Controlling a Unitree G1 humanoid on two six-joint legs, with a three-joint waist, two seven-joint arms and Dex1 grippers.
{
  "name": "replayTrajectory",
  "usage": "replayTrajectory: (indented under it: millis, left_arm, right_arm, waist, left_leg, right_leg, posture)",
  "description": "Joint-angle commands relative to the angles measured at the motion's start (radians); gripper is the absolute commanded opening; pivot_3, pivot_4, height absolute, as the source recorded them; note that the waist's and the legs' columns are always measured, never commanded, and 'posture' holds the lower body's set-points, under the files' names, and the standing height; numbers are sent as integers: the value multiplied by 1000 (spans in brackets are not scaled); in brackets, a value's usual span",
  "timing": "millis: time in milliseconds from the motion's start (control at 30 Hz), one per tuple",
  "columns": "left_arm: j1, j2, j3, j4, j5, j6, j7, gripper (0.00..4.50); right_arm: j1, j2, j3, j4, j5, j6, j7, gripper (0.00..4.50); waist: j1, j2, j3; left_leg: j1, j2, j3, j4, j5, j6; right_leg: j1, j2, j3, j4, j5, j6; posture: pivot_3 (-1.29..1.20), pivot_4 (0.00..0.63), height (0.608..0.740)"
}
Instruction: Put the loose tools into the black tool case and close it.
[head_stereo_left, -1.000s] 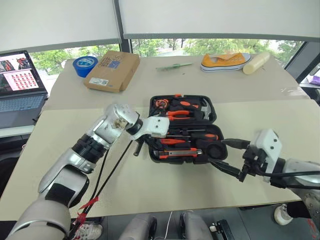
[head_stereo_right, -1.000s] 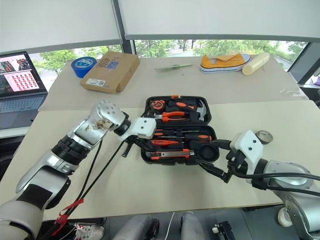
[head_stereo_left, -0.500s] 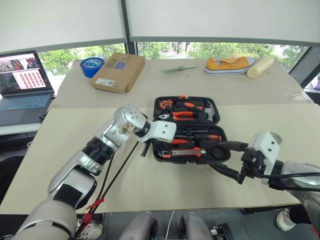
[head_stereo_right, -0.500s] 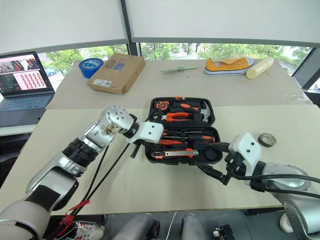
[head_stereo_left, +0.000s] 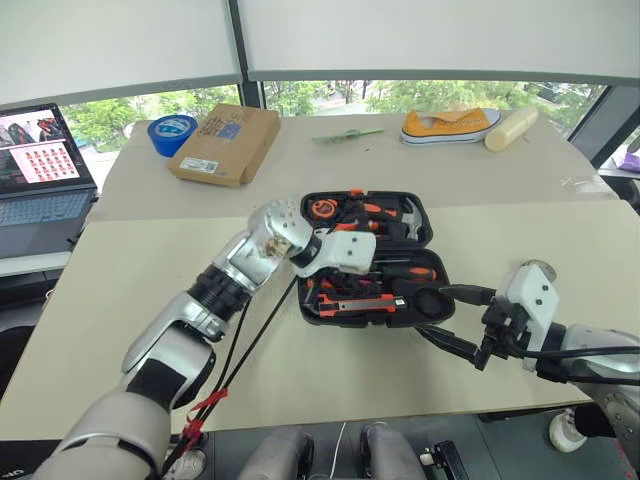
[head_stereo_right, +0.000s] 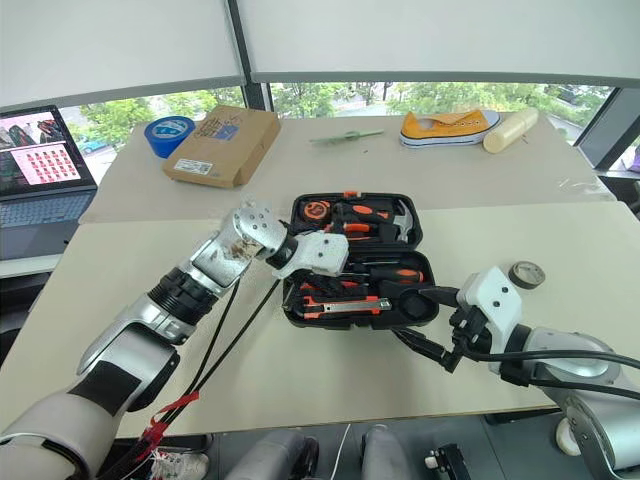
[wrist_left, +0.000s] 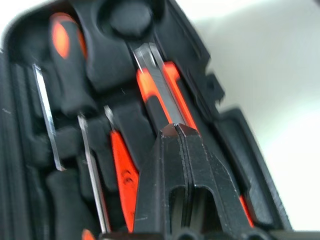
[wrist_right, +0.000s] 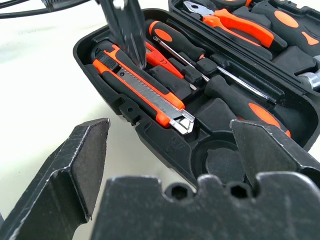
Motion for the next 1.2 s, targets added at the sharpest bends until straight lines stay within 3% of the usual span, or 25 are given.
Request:
replayTrajectory:
  millis: [33,200,467,567,700,800,967,1067,1133,1200]
  left_arm:
    - [26,9,-36,1,50,-106,12,27]
    - [28,-27,-64,70,133,-142,108,27]
    - [49,-37,-42,92,119,-137,92,27]
    - [54,-31,14,44,41,-131,48,27]
    - [61,-17,141,-65,-102,22,17,27]
    - [79,7,285,-122,-227,97,46,723]
    - [123,147,484,-268,-503,441,-28,2630]
    - [199,226,551,-395,-589,508,-25,3882]
    - [252,268,573,-472,-613,525,-8,4383]
    - [300,295,592,-533,-630,528,20,4383]
  right_arm:
    - [9,4,-22,-33,-3,-18,-6,4500]
    - [13,5,-21,-35,-3,-18,-9,4500]
    - [22,7,-22,-40,-4,-19,-7,4500]
    - [28,6,-27,-40,-4,-19,-8,4500]
    - [45,6,-55,-35,-12,-22,-16,4500]
    - [84,6,-125,-22,-2,-12,-15,4500]
    - [193,-13,-337,43,-10,-18,37,4500]
    - [256,-28,-441,92,-21,-30,90,4500]
    - [293,-43,-482,126,-39,-39,128,4500]
    - [310,-63,-504,165,-50,-45,162,4500]
  waist:
    - [1,0,0]
    - [14,0,0]
    - [21,0,0]
    - [20,0,0]
    - [11,0,0]
    - [9,0,0]
    - [5,1,-1]
    - [0,1,-1]
    - [1,1,-1]
    - [2,1,-1]
  left_leg:
    - [0,0,0,0,0,0]
    - [3,0,0,1,0,0]
    - [6,-1,0,1,-1,1]
    - [6,-1,0,1,-1,1]
    - [2,0,0,1,-1,1]
    - [-3,0,0,1,0,1]
    - [-5,0,0,1,0,0]
    - [-5,0,0,1,0,-1]
    - [-4,0,0,1,0,-1]
    - [-4,0,0,0,0,-1]
  right_leg:
    - [0,0,0,0,0,0]
    - [5,0,0,-1,0,0]
    - [8,1,0,-1,0,1]
    - [8,1,0,-1,0,1]
    - [3,1,0,0,0,1]
    - [-4,1,0,2,0,1]
    - [-7,2,0,3,0,0]
    - [-7,3,0,4,0,0]
    - [-6,3,0,3,0,0]
    - [-6,3,0,2,0,0]
  posture:
    - [0,150,735]
    - [0,150,735]
    - [0,150,735]
    - [0,150,735]
    - [0,150,735]
    - [0,150,735]
    - [0,150,735]
    - [0,150,735]
    - [0,150,735]
    - [0,150,735]
